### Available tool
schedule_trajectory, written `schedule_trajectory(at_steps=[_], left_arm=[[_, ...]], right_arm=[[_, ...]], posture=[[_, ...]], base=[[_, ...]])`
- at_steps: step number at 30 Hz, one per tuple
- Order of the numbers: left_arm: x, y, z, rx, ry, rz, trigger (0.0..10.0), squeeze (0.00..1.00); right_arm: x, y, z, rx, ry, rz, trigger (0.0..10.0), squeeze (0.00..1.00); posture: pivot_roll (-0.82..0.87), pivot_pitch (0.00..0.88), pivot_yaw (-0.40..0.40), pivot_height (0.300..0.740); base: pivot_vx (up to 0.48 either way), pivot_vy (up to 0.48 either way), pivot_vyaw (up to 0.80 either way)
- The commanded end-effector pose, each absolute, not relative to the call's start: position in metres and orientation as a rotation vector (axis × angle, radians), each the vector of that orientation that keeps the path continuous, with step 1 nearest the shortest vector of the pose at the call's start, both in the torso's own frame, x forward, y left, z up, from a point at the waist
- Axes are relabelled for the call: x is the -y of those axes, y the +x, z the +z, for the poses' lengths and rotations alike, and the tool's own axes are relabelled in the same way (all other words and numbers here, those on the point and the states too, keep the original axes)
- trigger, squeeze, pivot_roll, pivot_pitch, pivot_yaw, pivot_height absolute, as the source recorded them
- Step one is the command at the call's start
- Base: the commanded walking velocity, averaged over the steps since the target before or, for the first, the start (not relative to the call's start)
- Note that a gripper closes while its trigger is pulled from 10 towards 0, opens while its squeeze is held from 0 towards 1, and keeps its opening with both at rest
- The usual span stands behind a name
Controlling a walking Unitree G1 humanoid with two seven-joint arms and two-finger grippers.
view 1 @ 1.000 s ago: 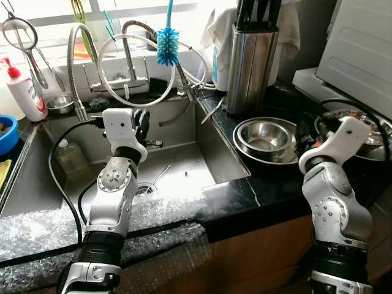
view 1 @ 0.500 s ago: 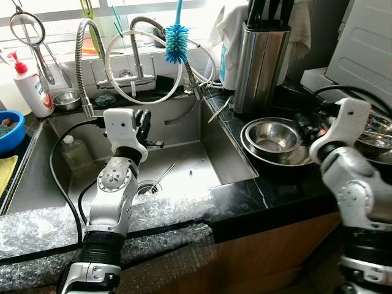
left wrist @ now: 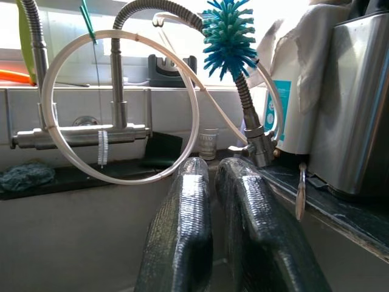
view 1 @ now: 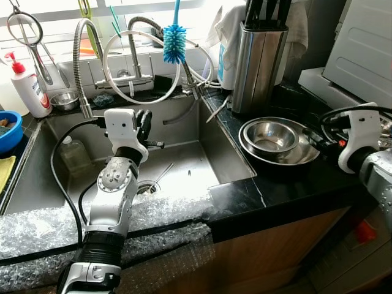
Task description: Kitchen organization
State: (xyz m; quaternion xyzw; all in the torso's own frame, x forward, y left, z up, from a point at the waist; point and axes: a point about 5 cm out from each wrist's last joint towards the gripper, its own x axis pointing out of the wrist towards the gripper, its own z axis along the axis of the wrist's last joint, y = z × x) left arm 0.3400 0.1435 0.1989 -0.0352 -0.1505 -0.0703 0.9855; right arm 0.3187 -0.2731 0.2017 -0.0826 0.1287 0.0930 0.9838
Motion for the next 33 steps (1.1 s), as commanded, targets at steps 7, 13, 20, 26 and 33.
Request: schedule_trajectory(at_steps=[7,13,20,26,33], left_arm=[[-0.145,0.342,0.205,0.322,-0.046,-0.144,10.0,0.0],[-0.142,0.343,0.206,0.324,-0.029,-0.158,10.0,0.0],[-0.142,0.344,0.206,0.325,-0.021,-0.161,10.0,0.0],[-0.141,0.344,0.206,0.324,-0.009,-0.165,10.0,0.0],[-0.142,0.345,0.207,0.324,0.0,-0.165,10.0,0.0]], right_arm=[[0.274,0.33,0.222,-0.148,-0.212,0.177,10.0,0.0],[0.28,0.342,0.223,-0.139,-0.009,0.062,10.0,0.0],[0.273,0.353,0.223,-0.145,0.129,0.083,10.0,0.0],[0.265,0.363,0.215,-0.195,0.237,0.114,10.0,0.0],[0.26,0.367,0.205,-0.236,0.349,0.129,10.0,0.0]], posture=[[-0.21,0.0,0.027,0.74],[-0.21,0.0,0.034,0.74],[-0.22,0.0,0.035,0.74],[-0.21,0.0,0.03,0.74],[-0.2,0.0,0.027,0.74]], base=[[0.0,0.0,0.0],[0.0,0.0,0.0],[0.0,0.0,0.0],[0.0,0.0,0.0],[0.0,0.0,0.0]])
